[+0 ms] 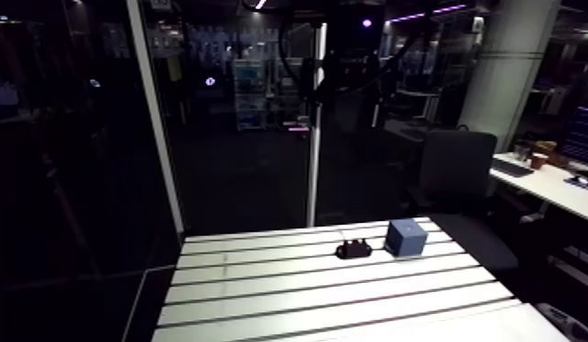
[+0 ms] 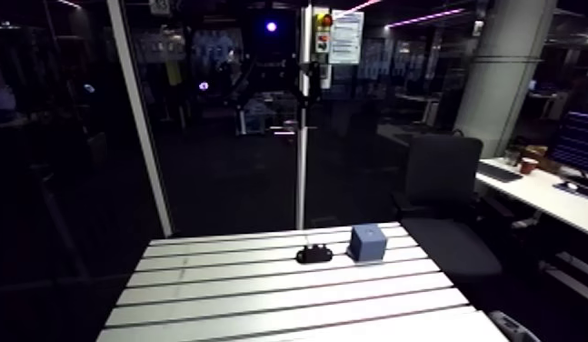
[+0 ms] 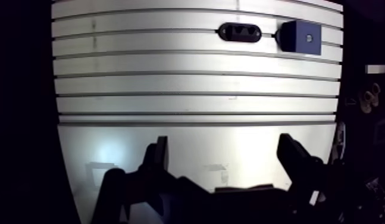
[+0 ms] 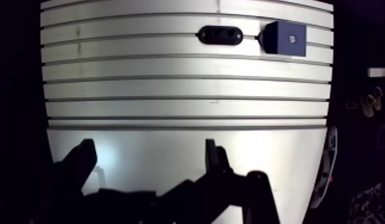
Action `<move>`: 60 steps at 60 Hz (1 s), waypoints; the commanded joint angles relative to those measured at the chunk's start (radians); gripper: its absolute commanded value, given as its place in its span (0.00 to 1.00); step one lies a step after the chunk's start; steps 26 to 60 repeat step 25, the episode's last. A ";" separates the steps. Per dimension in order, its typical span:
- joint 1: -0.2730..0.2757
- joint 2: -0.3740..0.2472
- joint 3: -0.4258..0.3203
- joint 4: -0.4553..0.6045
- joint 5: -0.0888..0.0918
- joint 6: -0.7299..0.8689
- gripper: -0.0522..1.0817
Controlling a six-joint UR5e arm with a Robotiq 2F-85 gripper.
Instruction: Pick up the M10 bolt and insert it into the hex recess until seated.
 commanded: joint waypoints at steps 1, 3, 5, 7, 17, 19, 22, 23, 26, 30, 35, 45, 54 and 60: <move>0.000 0.000 0.000 -0.001 0.002 0.001 0.05; 0.000 0.000 0.001 -0.001 0.003 0.001 0.05; 0.000 0.000 0.003 -0.001 0.003 0.001 0.05; 0.000 0.000 0.003 -0.001 0.004 0.001 0.05; 0.000 0.006 0.002 -0.001 0.004 0.002 0.05; 0.000 0.010 0.000 -0.001 0.004 0.002 0.05; 0.000 0.016 0.000 -0.001 0.005 0.002 0.05; 0.000 0.016 0.000 -0.001 0.005 0.002 0.05; 0.001 0.020 0.002 -0.001 0.005 0.002 0.05; 0.001 0.020 0.002 -0.001 0.005 0.002 0.05; 0.001 0.020 0.002 -0.001 0.005 0.002 0.05; 0.001 0.020 0.002 -0.001 0.005 0.002 0.05; 0.001 0.020 0.002 -0.001 0.005 0.002 0.05; 0.001 0.020 0.002 -0.001 0.005 0.002 0.05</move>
